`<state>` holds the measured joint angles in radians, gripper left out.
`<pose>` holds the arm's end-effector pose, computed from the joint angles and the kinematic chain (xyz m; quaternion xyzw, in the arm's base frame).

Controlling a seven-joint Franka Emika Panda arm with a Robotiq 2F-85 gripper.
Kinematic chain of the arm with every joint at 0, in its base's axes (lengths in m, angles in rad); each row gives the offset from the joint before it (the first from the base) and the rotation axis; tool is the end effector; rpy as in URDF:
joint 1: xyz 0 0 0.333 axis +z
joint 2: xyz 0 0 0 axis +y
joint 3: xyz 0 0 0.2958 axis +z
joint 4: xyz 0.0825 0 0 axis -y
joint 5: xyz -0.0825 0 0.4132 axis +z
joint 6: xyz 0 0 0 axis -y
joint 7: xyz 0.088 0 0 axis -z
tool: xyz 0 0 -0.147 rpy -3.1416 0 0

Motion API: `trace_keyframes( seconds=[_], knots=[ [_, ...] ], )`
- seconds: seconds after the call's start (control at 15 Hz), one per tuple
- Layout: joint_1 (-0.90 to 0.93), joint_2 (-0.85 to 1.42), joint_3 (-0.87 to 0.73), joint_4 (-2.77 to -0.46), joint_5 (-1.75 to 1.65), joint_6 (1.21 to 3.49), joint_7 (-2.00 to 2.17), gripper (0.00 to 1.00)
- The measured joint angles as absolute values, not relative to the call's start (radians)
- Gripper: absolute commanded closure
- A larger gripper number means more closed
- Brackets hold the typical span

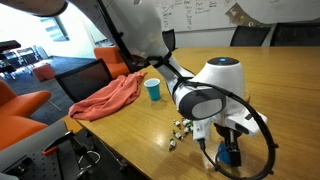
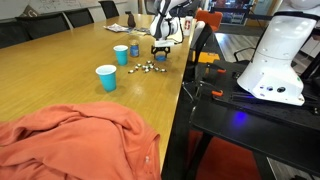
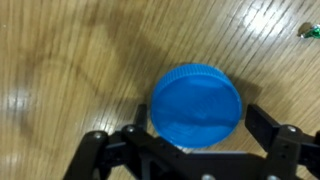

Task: Put the lid on the peanut butter jar

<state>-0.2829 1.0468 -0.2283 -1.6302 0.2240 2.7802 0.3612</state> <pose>0.5789 -0.3330 -0.0440 0.8854 -0.4569 0.0657 0.0537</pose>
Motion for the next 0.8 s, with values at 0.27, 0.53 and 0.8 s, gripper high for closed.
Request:
trace_keyframes(
  seconds=[0.27,0.53,0.8],
  knots=[
    [-0.291,1.047,-0.224,-1.630,0.241,2.780,0.361,0.00],
    [-0.317,1.045,-0.198,-1.630,0.281,2.780,0.359,0.00],
    [-0.364,1.035,-0.150,-1.630,0.323,2.780,0.354,0.00]
  ],
)
